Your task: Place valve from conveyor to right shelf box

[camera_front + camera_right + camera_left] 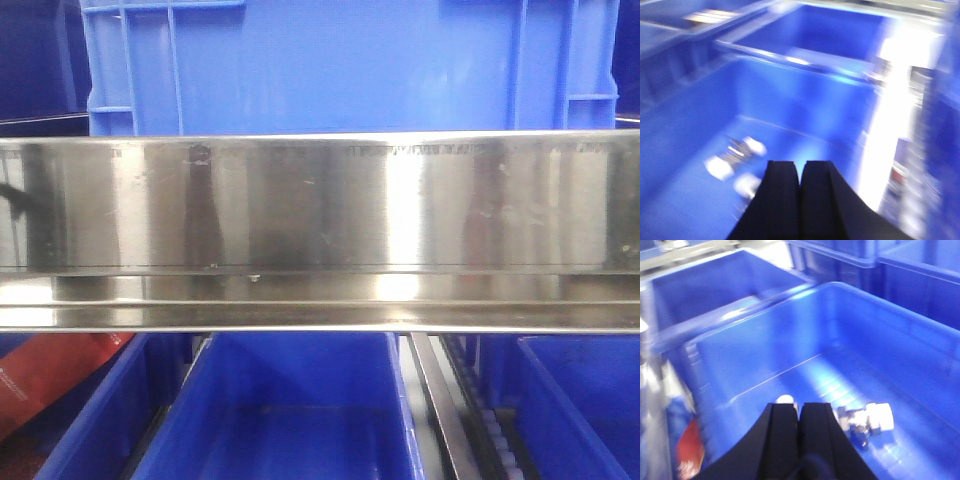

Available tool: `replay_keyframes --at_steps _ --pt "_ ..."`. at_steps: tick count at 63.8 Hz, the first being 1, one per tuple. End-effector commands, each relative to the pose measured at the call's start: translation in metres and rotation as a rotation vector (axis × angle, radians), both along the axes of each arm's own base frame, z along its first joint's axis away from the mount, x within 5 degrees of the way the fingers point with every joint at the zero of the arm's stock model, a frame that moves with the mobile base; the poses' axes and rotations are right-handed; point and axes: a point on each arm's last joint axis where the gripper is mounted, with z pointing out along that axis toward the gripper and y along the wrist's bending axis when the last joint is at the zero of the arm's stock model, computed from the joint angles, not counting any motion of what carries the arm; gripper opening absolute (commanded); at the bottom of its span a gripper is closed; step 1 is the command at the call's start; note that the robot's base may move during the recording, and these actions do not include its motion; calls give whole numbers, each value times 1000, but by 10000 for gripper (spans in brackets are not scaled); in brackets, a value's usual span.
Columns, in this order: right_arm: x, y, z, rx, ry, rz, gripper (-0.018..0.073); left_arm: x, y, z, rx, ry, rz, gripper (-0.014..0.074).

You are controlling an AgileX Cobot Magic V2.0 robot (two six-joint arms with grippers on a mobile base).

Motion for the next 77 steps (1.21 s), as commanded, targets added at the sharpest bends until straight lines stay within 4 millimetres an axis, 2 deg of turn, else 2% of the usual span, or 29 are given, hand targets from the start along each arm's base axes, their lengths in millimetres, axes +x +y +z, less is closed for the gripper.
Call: replay_keyframes --at_steps 1,9,17,20,37,52,61,72,77 --pt "-12 -12 -9 0 -6 -37 -157 -6 18 1 -49 23 72 -111" --pt "-37 -21 -27 2 -33 -62 -157 -16 35 -13 -38 58 114 -111" --pt "-65 -29 -41 25 -95 -81 -157 -39 45 -23 -44 40 117 -111" --pt "-75 -32 -52 30 -108 -89 -157 -49 48 -25 -52 20 114 -111" --pt "-136 -48 -96 59 -195 -111 -162 -129 75 -36 -124 -140 93 -111" --pt "-182 -58 -128 72 -242 -107 -162 -194 98 -73 -143 -191 91 -111" --pt "-202 -62 -150 78 -265 -105 -162 -221 108 -101 -152 -219 90 -111" --pt "-217 -65 -177 82 -279 -103 -162 -243 115 -136 -178 -280 83 -111" --pt "-220 -66 -187 82 -279 -103 -162 -246 116 -151 -191 -315 77 -111"
